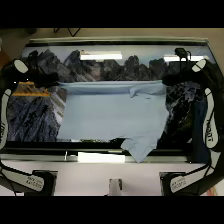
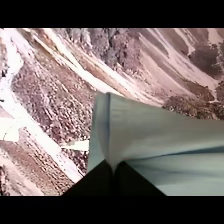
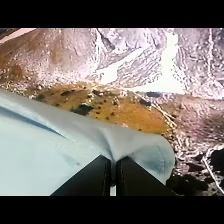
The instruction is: Fold the shirts.
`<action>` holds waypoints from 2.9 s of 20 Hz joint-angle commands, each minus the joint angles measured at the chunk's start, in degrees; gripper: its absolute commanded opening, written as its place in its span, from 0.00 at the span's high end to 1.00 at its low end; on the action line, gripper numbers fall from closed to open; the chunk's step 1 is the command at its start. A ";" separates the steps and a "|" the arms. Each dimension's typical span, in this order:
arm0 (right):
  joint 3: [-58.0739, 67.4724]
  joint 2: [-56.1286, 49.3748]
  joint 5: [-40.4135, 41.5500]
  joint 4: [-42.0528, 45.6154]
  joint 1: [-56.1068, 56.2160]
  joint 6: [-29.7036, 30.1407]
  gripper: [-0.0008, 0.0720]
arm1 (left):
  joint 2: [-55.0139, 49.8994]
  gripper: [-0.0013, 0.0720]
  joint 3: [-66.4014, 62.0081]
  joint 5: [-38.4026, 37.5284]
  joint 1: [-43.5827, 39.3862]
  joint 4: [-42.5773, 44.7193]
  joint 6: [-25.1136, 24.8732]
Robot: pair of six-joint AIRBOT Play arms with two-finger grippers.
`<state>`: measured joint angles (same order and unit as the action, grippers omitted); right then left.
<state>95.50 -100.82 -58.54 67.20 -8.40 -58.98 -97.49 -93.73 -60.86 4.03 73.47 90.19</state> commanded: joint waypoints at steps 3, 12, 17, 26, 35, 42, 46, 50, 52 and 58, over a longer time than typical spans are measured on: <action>-0.07 1.20 -21.42 3.76 0.48 3.72 0.95 | -2.51 0.94 -0.48 -6.36 0.00 -0.96 -9.77; -12.24 1.44 -26.71 10.43 0.50 -1.62 0.94 | -8.76 0.90 0.26 -26.64 -0.50 0.24 -7.96; -10.82 6.25 -27.80 18.60 0.37 -0.83 0.26 | -7.13 0.21 -1.88 -34.69 1.60 1.09 -8.07; -36.20 27.98 -26.49 16.52 -4.24 3.72 0.27 | 13.44 0.21 34.62 -26.36 10.78 0.20 -8.59; -40.06 34.80 -25.40 16.72 -4.24 3.72 0.27 | 13.31 0.21 45.16 -15.65 9.81 -11.61 -8.50; -53.68 34.82 -24.61 4.39 -4.13 7.43 0.14 | 12.94 0.93 45.09 -13.03 7.37 -11.80 -8.79; -62.05 34.80 -14.97 -3.89 -4.13 7.61 0.25 | 14.08 0.94 45.05 -13.05 7.37 -11.80 -8.74; -66.31 34.80 -8.98 -6.29 -4.13 7.50 0.33 | 15.04 0.94 45.05 -13.11 7.37 -11.82 -8.72; -67.19 34.80 -8.31 -7.34 -4.13 7.50 0.46 | 15.54 0.94 45.05 -13.09 7.37 -11.82 -8.74; -60.76 37.00 -14.71 -11.74 -4.13 10.01 0.95 | 19.85 0.94 39.76 -13.11 7.37 -11.80 -13.11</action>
<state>31.16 -65.19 -70.11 58.11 -12.51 -50.76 -80.20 -50.81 -73.97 11.40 61.69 79.42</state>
